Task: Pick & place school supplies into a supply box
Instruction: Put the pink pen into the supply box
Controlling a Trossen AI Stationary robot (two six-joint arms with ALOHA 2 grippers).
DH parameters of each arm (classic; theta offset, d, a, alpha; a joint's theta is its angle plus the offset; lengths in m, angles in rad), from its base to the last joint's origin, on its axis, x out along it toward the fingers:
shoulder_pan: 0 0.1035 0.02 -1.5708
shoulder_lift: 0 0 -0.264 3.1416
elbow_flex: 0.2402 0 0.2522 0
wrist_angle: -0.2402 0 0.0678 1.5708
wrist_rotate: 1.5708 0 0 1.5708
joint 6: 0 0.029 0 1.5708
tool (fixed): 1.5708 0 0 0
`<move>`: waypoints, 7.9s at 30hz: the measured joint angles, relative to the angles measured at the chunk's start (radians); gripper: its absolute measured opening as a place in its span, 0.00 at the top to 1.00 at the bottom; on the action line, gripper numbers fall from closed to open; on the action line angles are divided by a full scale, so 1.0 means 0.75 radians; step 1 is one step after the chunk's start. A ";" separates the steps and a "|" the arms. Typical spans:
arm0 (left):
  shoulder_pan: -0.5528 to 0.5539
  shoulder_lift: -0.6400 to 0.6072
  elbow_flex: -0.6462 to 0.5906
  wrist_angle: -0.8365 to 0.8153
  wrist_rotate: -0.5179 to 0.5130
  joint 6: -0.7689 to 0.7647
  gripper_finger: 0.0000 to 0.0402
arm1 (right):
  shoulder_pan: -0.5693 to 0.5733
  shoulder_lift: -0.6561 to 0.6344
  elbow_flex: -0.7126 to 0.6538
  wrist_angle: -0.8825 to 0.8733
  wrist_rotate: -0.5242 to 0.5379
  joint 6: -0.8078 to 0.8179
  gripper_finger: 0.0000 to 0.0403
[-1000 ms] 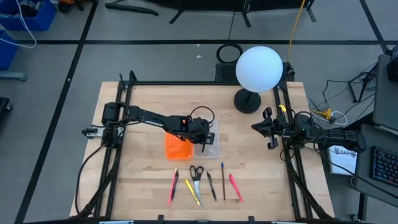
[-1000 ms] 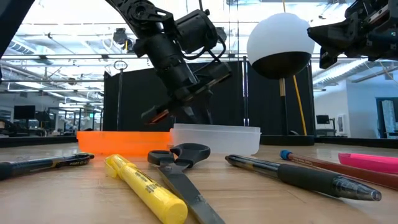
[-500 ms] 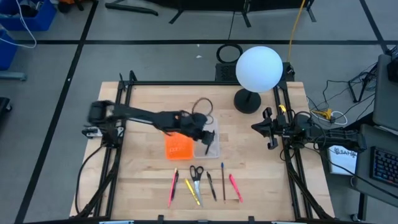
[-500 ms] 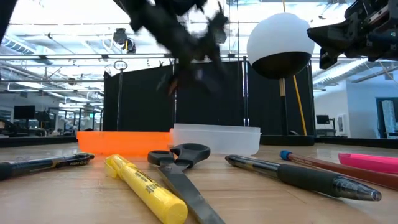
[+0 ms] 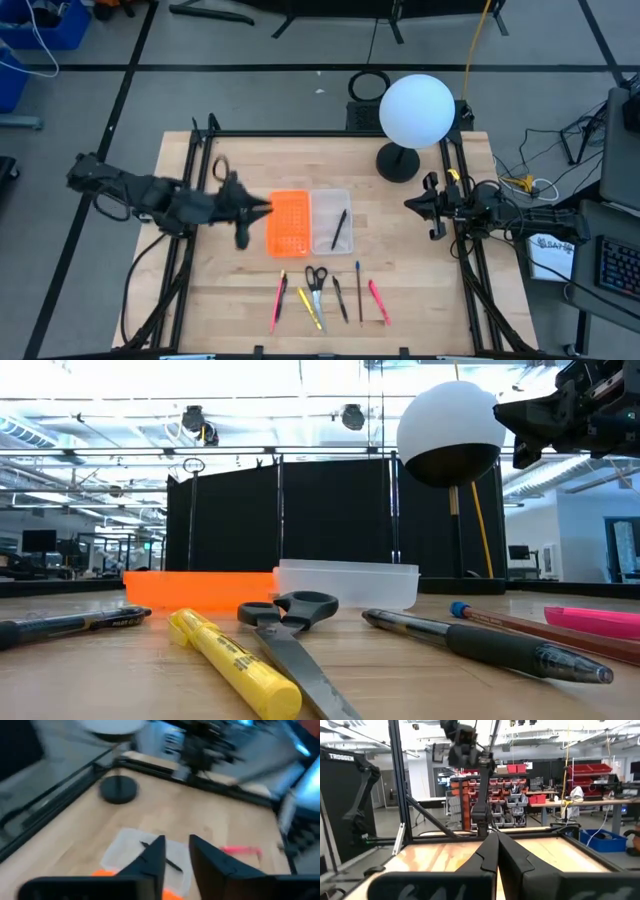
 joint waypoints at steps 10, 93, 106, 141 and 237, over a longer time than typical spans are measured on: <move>-0.004 -0.312 -0.730 0.772 0.222 0.497 0.99 | 0.000 0.001 0.000 0.000 0.001 -0.050 1.00; 0.065 -0.897 -1.400 1.283 0.001 0.721 0.94 | 1.075 1.793 1.741 -1.622 -0.040 1.355 1.00; 0.065 -0.897 -1.400 1.299 0.002 0.621 0.94 | 1.151 2.013 1.743 -1.420 0.333 1.615 0.92; 0.065 -0.897 -1.400 1.293 0.002 0.624 0.94 | 1.079 2.340 1.742 -1.497 0.201 2.142 0.53; 0.065 -0.897 -1.400 1.355 0.002 0.662 0.94 | 0.225 2.298 1.671 -0.765 0.343 1.315 0.94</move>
